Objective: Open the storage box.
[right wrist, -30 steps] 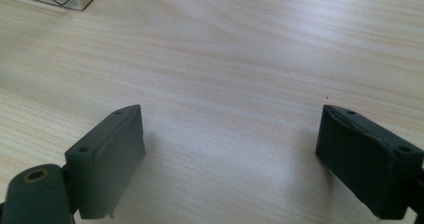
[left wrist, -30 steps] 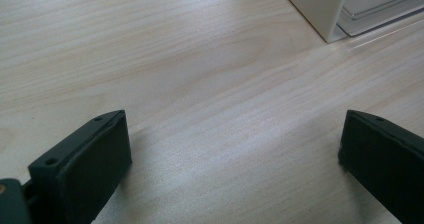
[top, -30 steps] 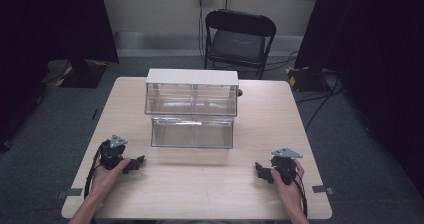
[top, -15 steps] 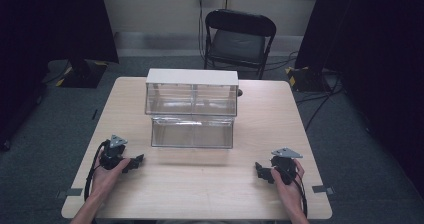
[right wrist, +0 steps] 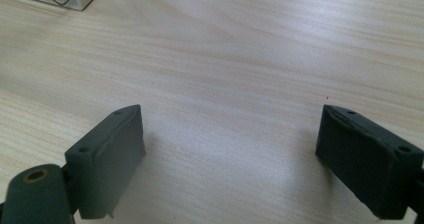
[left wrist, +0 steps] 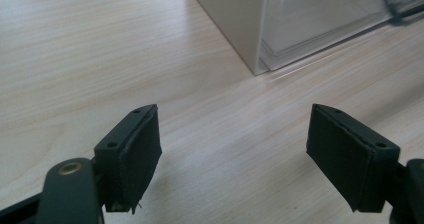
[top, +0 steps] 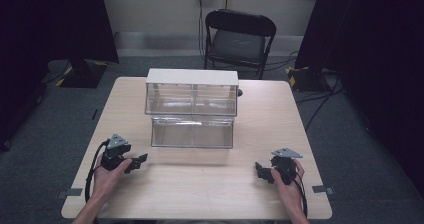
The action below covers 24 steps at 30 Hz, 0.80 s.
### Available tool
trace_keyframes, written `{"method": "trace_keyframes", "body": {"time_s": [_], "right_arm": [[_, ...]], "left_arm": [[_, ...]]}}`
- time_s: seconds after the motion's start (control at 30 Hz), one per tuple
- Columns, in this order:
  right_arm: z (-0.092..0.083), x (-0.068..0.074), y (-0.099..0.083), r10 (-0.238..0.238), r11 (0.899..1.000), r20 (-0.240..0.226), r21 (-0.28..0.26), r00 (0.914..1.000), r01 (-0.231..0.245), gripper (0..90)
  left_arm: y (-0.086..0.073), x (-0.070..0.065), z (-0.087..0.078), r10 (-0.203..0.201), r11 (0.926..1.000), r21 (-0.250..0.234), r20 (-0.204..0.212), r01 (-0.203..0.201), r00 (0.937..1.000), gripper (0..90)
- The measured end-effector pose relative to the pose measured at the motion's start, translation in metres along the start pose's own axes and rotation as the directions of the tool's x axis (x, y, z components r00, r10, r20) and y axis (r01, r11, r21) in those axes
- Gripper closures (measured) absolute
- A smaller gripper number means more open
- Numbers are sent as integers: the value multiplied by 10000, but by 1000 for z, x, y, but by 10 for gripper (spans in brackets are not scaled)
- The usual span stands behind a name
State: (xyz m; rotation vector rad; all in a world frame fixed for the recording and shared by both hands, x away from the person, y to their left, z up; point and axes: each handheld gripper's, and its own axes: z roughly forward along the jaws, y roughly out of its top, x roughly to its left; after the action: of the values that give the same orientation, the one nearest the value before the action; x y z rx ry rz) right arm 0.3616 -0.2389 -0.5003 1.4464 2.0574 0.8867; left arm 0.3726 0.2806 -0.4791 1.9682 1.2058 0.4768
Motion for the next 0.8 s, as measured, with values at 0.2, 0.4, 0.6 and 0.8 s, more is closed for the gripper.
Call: {"method": "trace_keyframes", "body": {"time_s": [0.2,0.4,0.6,0.8], "right_arm": [[0,0,0,-3,10000,1,-1,10000,3,113],[0,0,0,-5,10000,2,-1,10000,5,113],[0,0,0,-1,10000,2,-1,10000,1,112],[0,0,0,-3,10000,2,-1,10000,3,112]], "left_arm": [[3,-8,-2,238,9993,-295,188,-233,9995,209],[5,-12,-2,313,9985,-470,465,-291,9984,208],[8,-17,0,326,9980,-558,644,-291,9974,201],[12,-21,4,362,9976,-625,812,-311,9960,187]]}}
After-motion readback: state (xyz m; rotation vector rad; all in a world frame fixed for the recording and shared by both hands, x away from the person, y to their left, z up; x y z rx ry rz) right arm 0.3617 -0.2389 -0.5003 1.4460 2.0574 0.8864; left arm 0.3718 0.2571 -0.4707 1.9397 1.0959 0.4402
